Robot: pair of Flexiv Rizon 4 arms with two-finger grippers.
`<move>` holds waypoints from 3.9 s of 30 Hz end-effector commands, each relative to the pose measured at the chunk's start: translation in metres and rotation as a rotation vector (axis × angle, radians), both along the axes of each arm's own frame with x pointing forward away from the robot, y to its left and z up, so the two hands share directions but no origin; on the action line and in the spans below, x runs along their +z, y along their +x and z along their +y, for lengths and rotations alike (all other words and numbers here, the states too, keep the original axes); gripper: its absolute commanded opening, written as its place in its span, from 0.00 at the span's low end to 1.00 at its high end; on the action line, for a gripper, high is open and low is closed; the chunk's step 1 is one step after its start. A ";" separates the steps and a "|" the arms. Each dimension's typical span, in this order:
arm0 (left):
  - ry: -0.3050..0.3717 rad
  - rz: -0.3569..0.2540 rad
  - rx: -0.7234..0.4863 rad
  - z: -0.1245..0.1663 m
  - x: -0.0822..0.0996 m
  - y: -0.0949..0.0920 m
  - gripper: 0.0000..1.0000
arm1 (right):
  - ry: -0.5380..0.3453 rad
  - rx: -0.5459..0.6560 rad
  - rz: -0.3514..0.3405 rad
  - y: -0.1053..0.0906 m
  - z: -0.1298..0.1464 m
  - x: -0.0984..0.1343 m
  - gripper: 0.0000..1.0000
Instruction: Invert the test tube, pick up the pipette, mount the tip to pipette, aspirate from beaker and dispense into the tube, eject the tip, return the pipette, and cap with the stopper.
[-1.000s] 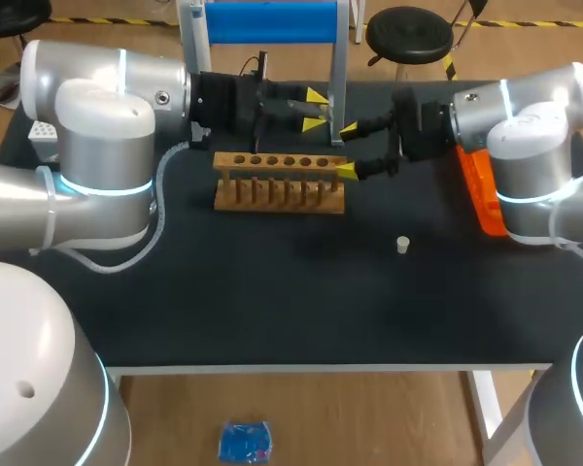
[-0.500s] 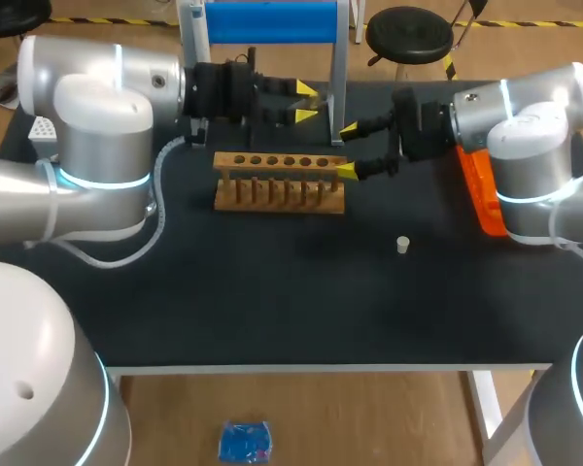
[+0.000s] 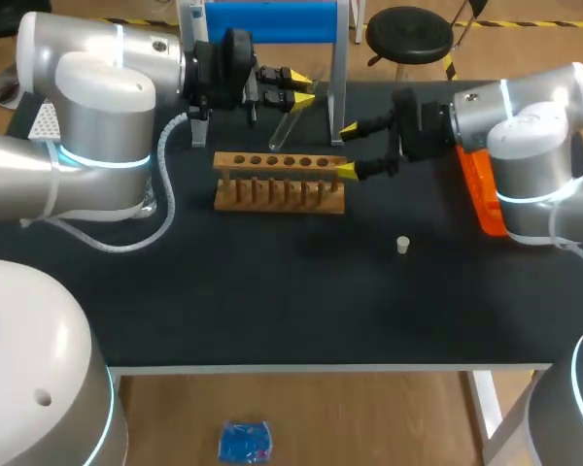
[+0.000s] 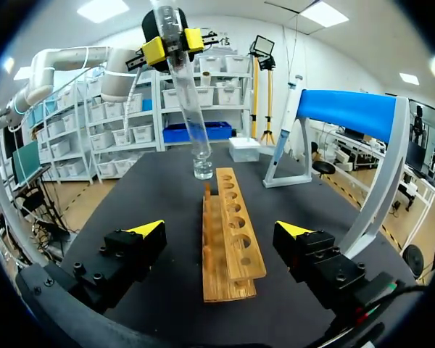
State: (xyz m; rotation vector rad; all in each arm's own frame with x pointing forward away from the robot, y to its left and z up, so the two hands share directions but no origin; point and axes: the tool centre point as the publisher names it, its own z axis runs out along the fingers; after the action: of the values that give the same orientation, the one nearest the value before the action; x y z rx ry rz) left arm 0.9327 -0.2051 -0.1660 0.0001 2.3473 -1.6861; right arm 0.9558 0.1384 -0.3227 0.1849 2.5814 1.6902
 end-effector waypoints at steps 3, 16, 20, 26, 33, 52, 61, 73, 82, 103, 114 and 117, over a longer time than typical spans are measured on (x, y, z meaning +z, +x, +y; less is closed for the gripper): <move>-0.125 0.086 0.136 0.001 -0.002 -0.001 0.00 | -0.001 -0.001 -0.001 -0.001 -0.001 0.001 1.00; -0.264 0.022 0.166 0.004 -0.004 0.004 0.00 | -0.001 -0.001 -0.001 -0.001 -0.001 0.001 1.00; -0.291 0.008 0.131 0.003 -0.005 0.011 0.00 | -0.001 -0.001 -0.001 -0.001 -0.001 0.001 1.00; -0.273 0.008 0.038 0.001 -0.005 0.020 0.00 | -0.001 -0.001 -0.001 -0.001 -0.001 0.001 1.00; -0.228 0.060 -0.012 0.004 -0.009 0.025 0.00 | -0.001 -0.001 -0.001 -0.001 -0.001 0.001 1.00; -0.212 0.088 0.011 0.007 -0.011 0.029 0.00 | -0.001 -0.001 -0.001 -0.001 -0.001 0.001 1.00; -0.221 0.106 0.011 0.004 -0.013 0.032 0.00 | -0.001 -0.001 -0.001 -0.001 -0.001 0.001 1.00; -0.312 0.215 -0.009 0.006 -0.018 0.040 0.00 | -0.001 -0.001 -0.001 -0.001 -0.001 0.001 1.00; -0.359 0.238 -0.004 0.010 -0.024 0.042 0.00 | -0.001 -0.001 -0.001 -0.001 -0.001 0.001 1.00; -0.388 0.180 0.005 0.013 -0.045 0.052 0.00 | -0.001 -0.001 -0.001 -0.001 -0.001 0.001 1.00; -0.402 0.170 0.007 0.017 -0.053 0.057 0.00 | -0.001 -0.001 -0.001 -0.001 -0.001 0.001 1.00; -0.410 0.171 0.008 0.018 -0.055 0.058 0.00 | -0.001 -0.001 -0.001 -0.001 -0.001 0.001 1.00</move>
State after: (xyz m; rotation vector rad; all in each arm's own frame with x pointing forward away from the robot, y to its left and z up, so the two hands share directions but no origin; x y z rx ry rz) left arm 0.9875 -0.1871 -0.2167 -0.2443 2.0655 -2.1967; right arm 0.9558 0.1383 -0.3225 0.1849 2.5817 1.6899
